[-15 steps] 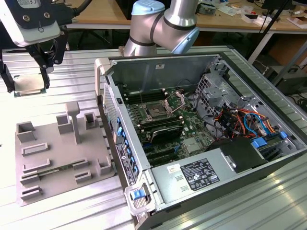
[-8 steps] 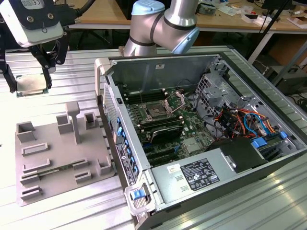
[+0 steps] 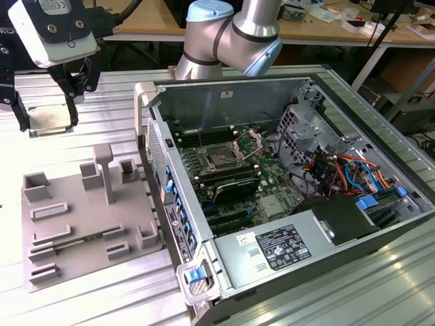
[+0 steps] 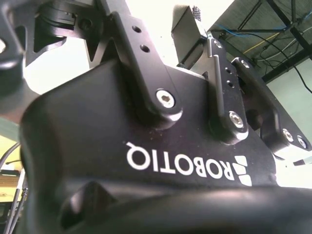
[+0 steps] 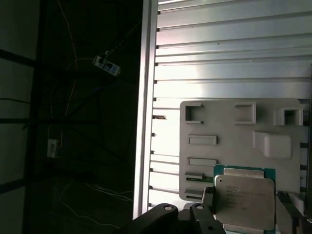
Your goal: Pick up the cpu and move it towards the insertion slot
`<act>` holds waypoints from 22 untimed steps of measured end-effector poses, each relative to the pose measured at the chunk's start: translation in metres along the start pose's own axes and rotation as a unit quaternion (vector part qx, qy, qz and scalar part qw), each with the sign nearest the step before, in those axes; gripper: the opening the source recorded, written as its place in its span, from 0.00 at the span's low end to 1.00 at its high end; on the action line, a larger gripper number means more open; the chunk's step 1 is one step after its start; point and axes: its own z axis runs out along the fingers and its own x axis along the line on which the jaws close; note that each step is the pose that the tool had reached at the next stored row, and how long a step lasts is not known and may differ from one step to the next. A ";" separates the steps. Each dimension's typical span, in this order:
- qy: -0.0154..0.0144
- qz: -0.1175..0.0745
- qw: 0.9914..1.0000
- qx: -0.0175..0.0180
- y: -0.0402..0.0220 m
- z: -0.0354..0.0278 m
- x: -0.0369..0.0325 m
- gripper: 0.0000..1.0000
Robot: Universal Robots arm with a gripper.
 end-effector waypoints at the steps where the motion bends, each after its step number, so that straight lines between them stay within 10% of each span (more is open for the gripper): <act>1: 0.000 0.000 1.000 0.000 0.0000 0.0001 -0.0004 0.53; 22: 0.000 0.000 1.000 0.000 -0.0010 0.0016 -0.0140 0.53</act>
